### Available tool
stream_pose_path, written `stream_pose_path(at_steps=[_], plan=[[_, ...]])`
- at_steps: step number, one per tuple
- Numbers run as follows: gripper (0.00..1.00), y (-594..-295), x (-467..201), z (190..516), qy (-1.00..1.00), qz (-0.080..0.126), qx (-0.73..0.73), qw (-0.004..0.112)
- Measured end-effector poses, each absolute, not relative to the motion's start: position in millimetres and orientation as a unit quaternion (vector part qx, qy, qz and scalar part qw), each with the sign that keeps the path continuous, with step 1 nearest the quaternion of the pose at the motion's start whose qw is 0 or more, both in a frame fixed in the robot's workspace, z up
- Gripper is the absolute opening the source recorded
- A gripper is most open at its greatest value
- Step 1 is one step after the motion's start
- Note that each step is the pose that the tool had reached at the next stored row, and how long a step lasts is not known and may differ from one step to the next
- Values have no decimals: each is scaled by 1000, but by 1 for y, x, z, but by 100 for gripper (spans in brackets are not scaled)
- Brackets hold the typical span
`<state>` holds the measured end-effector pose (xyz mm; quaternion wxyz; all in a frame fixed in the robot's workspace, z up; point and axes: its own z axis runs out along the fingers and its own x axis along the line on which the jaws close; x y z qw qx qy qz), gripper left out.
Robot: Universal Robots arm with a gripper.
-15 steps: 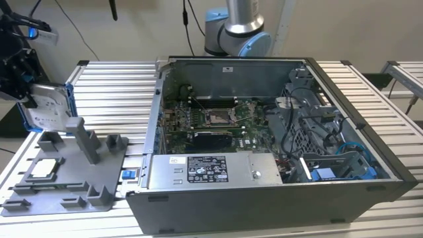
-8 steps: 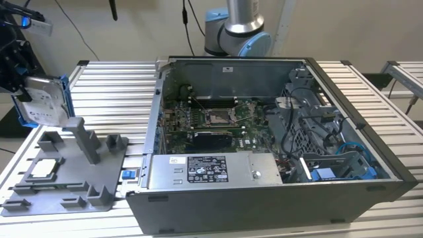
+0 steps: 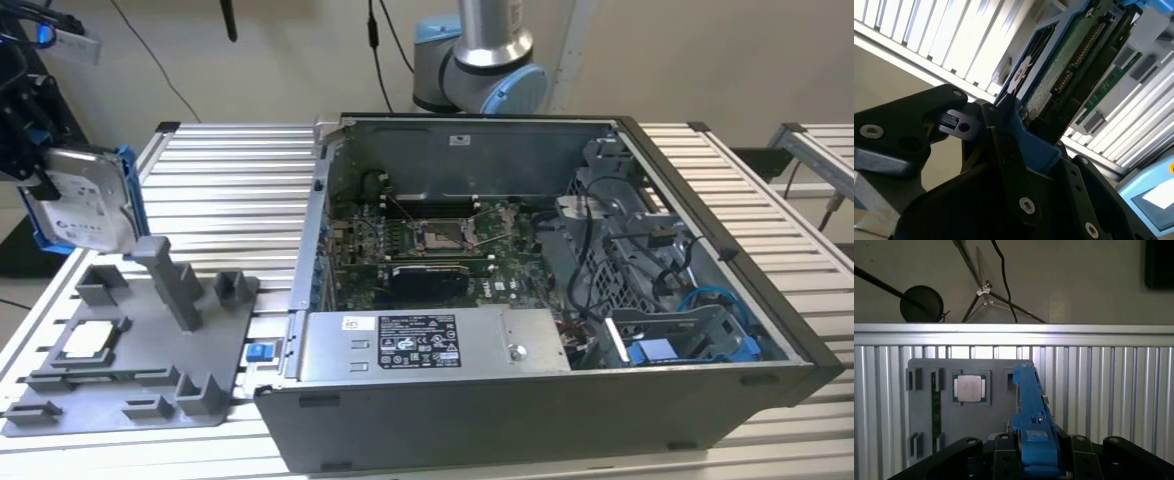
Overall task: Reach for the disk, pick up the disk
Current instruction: 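Pick up the disk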
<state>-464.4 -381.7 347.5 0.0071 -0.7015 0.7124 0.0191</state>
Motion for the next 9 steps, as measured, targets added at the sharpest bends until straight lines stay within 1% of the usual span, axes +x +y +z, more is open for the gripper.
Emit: stream_pose_path(at_steps=[4,7,9], plan=[[0,-382,-465,351,711,18,-703,8],[0,-382,-465,352,709,9,-705,18],[0,-382,-465,353,707,-1,-707,27]])
